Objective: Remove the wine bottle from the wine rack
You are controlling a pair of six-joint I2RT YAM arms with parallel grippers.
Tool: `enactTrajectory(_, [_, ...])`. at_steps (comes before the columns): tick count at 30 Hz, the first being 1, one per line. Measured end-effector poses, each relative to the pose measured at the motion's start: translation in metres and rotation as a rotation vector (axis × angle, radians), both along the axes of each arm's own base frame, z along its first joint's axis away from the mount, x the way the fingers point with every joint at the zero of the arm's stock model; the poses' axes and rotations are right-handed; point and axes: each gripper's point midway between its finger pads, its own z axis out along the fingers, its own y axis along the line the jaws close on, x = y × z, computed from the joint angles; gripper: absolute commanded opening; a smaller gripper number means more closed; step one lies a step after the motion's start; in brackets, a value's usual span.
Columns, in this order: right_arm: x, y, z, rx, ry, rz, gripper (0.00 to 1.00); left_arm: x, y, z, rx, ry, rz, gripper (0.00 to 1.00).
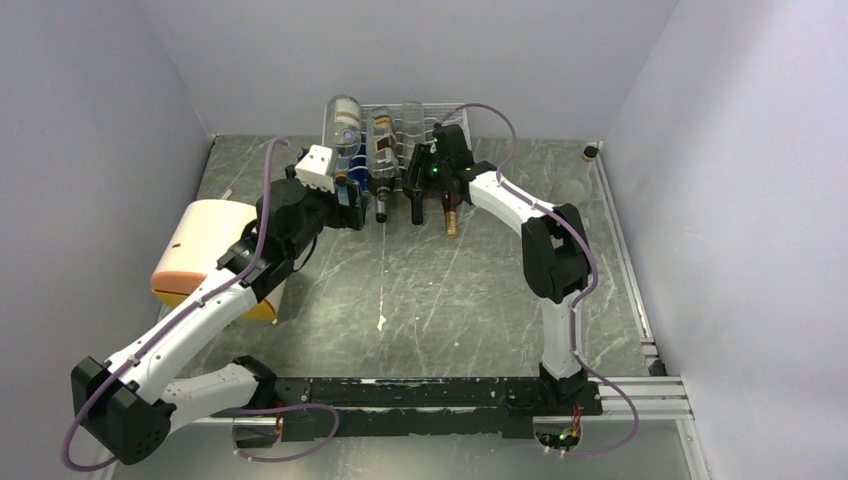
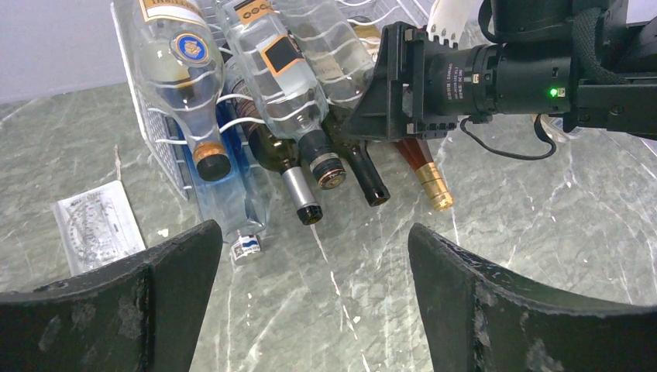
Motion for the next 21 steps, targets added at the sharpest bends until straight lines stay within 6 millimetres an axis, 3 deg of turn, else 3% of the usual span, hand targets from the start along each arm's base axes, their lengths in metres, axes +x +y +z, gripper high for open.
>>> enactTrajectory(7, [0.0023, -0.0023, 0.0, -0.014, -0.01, -0.008, 0.49, -0.0002, -0.0005, -0.0001, -0.003, 0.002, -0.002, 0.93])
enactTrajectory(21, [-0.0053, -0.0019, 0.0062, 0.099, 0.009, -0.051, 0.09, -0.0015, -0.0037, -0.0006, -0.012, 0.008, -0.019, 0.93])
